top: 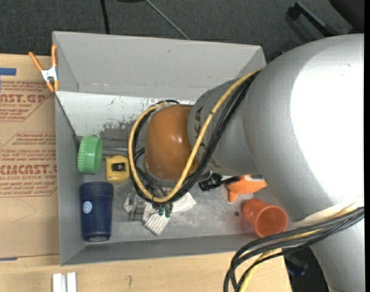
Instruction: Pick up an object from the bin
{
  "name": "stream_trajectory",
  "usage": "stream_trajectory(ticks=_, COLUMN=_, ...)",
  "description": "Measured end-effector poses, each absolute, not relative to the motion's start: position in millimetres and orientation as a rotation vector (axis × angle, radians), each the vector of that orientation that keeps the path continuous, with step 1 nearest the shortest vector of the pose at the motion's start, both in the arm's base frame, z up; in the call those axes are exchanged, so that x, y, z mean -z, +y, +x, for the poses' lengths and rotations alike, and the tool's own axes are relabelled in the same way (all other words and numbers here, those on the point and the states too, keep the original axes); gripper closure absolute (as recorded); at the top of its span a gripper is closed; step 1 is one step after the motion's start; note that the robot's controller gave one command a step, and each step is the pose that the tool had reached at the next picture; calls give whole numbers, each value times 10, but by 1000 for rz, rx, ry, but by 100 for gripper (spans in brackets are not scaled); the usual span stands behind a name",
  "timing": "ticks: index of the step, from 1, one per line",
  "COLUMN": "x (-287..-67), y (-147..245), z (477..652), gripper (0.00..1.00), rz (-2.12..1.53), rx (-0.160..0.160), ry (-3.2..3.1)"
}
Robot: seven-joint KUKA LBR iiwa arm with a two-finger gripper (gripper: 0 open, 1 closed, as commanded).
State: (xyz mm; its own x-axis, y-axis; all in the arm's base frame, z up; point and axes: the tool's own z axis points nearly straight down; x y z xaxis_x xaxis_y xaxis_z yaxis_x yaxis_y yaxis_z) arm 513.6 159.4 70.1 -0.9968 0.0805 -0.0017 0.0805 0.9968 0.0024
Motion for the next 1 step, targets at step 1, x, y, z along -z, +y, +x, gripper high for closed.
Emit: stream_trajectory(ticks=1, x=-2047, y=1693, z=5050, gripper=100, rz=144, rx=-3, ry=3137)
